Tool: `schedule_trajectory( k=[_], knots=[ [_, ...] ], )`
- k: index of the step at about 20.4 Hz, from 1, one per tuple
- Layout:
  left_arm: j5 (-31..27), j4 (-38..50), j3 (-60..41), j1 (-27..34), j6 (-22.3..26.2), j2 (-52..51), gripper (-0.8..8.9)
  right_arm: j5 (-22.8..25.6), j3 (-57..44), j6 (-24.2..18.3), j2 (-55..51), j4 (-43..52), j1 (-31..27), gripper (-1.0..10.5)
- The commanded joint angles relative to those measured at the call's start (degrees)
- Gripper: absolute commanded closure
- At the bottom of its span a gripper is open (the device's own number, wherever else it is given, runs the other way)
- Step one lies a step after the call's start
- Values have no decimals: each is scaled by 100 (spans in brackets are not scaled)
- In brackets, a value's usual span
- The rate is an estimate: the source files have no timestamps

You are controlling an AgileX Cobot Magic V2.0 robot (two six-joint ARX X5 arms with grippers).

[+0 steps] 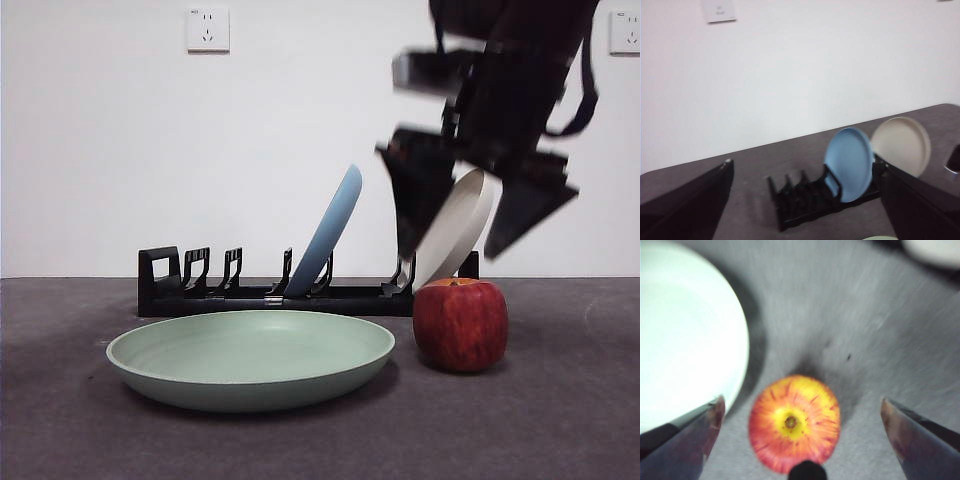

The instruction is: Take the green plate from the plate rack,put the plate on the table,take the apple from the table,put the apple in the plate

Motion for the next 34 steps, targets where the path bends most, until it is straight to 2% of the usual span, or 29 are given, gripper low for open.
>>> schedule_trajectory(
  k=[1,6,8,10,11,17,23,28,34],
  knots=[
    [-142,-192,-28,17,-155,4,347,17,9,-50,409,9,15,379],
    [-142,-354,-31,17,-170,48,347,4,9,-39,1038,11,13,400],
    [-144,-437,-31,17,-170,48,347,11,9,55,1123,2,2,607],
    [-144,-562,-31,17,-216,48,347,2,9,61,1119,11,2,917],
    [-144,-619,-28,17,-284,48,347,7,9,61,1119,9,2,957],
    [-142,-728,-28,17,-315,48,347,24,310,127,765,-264,107,957],
    [-142,-728,-31,17,-313,48,347,-15,1585,190,590,-688,841,958],
    [-142,-728,-31,17,-310,48,347,-9,2192,199,977,-619,1593,959],
    [-138,-734,-31,17,-310,48,347,-7,2251,214,1943,-605,1858,958]
  ],
)
